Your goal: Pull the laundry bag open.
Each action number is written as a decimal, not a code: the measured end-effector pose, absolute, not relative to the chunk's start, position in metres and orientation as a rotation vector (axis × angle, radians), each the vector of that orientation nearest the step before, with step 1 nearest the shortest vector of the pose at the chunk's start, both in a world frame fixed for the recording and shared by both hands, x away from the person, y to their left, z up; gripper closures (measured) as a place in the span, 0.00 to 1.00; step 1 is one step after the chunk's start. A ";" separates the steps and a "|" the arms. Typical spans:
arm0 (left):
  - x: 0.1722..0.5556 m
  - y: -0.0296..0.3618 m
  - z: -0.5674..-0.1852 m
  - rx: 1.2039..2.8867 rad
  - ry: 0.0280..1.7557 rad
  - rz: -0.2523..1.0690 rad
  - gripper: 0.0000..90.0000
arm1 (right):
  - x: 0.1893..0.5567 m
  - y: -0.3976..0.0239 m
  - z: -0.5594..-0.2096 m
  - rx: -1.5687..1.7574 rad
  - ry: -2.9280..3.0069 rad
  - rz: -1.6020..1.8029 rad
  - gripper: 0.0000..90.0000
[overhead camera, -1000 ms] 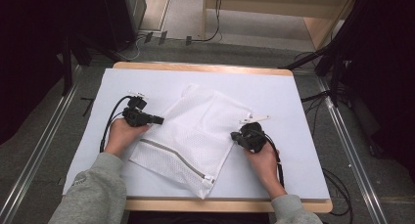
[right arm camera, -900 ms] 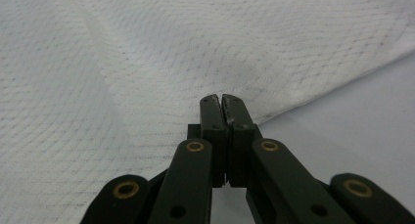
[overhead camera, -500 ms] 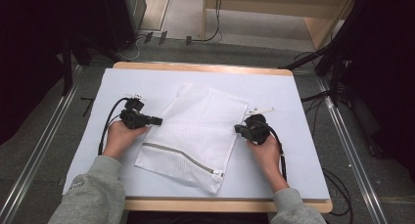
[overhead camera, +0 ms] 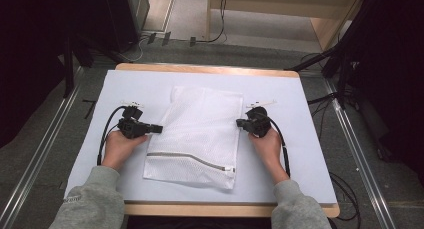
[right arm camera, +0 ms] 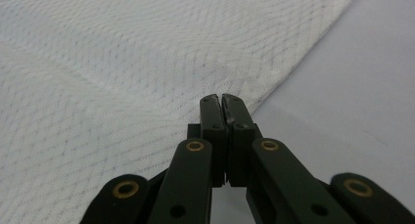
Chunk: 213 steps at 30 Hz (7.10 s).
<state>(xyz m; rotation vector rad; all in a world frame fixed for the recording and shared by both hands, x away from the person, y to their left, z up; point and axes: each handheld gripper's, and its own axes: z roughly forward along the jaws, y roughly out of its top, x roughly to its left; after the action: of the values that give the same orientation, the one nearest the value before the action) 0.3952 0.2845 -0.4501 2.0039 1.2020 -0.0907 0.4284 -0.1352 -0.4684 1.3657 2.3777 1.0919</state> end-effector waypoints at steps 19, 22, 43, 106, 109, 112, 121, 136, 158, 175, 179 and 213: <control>0.420 0.289 -0.428 1.941 1.220 0.001 0.95 | 0.441 -0.123 -0.470 1.348 2.411 1.091 1.00; 0.434 0.282 -0.433 1.938 1.231 0.015 0.96 | 0.440 -0.124 -0.469 1.350 2.411 1.090 1.00; 0.452 0.271 -0.460 1.988 1.282 0.059 0.96 | 0.434 -0.126 -0.471 1.327 2.421 1.072 1.00; 0.360 0.275 -0.456 2.064 1.275 0.013 0.92 | 0.352 -0.133 -0.471 1.256 2.465 1.069 0.93; 0.361 0.271 -0.456 2.092 1.263 0.020 1.00 | 0.353 -0.131 -0.471 1.259 2.493 1.069 1.00; 0.365 0.271 -0.456 2.080 1.267 0.005 1.00 | 0.356 -0.129 -0.469 1.261 2.505 1.055 1.00; 0.386 0.281 -0.453 2.016 1.302 0.052 1.00 | 0.377 -0.130 -0.469 1.277 2.475 1.071 1.00; 0.378 0.278 -0.435 2.013 1.226 0.053 0.89 | 0.369 -0.137 -0.456 1.259 2.434 1.174 0.96; 0.355 0.195 -0.424 2.112 0.988 -0.064 0.96 | 0.319 -0.118 -0.460 1.186 2.551 1.213 1.00; 0.348 0.157 -0.457 2.231 0.903 -0.178 0.95 | 0.295 -0.114 -0.473 1.152 2.600 1.165 1.00; 0.343 0.163 -0.463 2.234 0.920 -0.180 0.95 | 0.293 -0.117 -0.471 1.166 2.605 1.160 1.00; 0.346 0.158 -0.446 2.200 0.858 -0.139 0.71 | 0.341 -0.135 -0.472 1.303 2.536 1.186 1.00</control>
<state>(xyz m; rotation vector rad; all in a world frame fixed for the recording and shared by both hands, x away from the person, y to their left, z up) 0.3458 0.1582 -0.4463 2.2002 0.8576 -0.1388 0.3411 -0.1353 -0.4719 1.3025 2.5363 1.1856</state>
